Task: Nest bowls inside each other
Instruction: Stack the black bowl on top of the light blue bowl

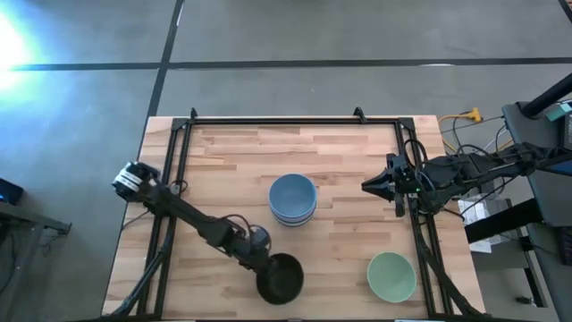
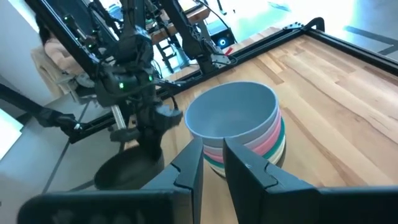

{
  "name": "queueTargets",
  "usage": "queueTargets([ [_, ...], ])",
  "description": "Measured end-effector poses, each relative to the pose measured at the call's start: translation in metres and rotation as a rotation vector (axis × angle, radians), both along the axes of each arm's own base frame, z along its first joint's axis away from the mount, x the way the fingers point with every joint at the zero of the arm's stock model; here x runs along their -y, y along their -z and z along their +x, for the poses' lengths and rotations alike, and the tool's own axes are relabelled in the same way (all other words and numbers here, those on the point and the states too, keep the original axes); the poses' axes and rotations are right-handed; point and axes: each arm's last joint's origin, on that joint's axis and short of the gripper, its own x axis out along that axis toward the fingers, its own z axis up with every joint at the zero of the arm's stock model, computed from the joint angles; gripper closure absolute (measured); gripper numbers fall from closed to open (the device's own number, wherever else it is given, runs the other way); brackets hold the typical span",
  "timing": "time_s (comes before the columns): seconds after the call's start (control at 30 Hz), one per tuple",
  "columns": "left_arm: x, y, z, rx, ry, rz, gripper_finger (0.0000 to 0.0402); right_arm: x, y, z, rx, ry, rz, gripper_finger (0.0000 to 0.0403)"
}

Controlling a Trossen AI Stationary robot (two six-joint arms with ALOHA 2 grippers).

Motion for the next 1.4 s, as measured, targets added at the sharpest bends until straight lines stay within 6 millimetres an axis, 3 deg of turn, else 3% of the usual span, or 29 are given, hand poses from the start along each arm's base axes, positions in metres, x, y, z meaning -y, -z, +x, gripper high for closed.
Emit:
queueTargets([
  [0.13,-0.011,-0.025,-0.019,-0.012,0.006,0.071,0.04,0.0,0.0,0.001,0.005,0.011,-0.002,0.0345],
  [0.33,-0.044,-0.079,-0.061,0.041,-0.056,0.224,0.0401,0.001,-0.002,0.004,0.025,0.067,-0.013,0.0345],
  [0.47,-0.082,-0.111,-0.083,0.134,-0.145,0.305,0.0401,0.0,-0.004,0.012,0.06,0.116,-0.026,0.0345],
  [0.6,-0.122,-0.133,-0.087,0.247,-0.187,0.354,0.0401,-0.001,-0.005,0.022,0.093,0.188,-0.056,0.0345],
  [0.8,-0.177,-0.167,-0.07,0.479,-0.143,0.367,0.0401,-0.006,-0.009,0.04,0.167,0.209,-0.031,0.0345],
  [0.97,-0.212,-0.19,-0.043,0.519,-0.06,0.4,0.0401,-0.009,-0.005,0.05,0.157,0.217,0.001,0.0345],
  [1.2,-0.23,-0.198,0.012,0.345,0.194,0.394,0.0401,-0.009,-0.002,0.051,0.135,0.219,0.009,0.0345],
  [1.4,-0.238,-0.194,0.046,0.169,0.359,0.393,0.0401,-0.006,-0.006,0.035,0.128,0.213,0.013,0.0345],
])
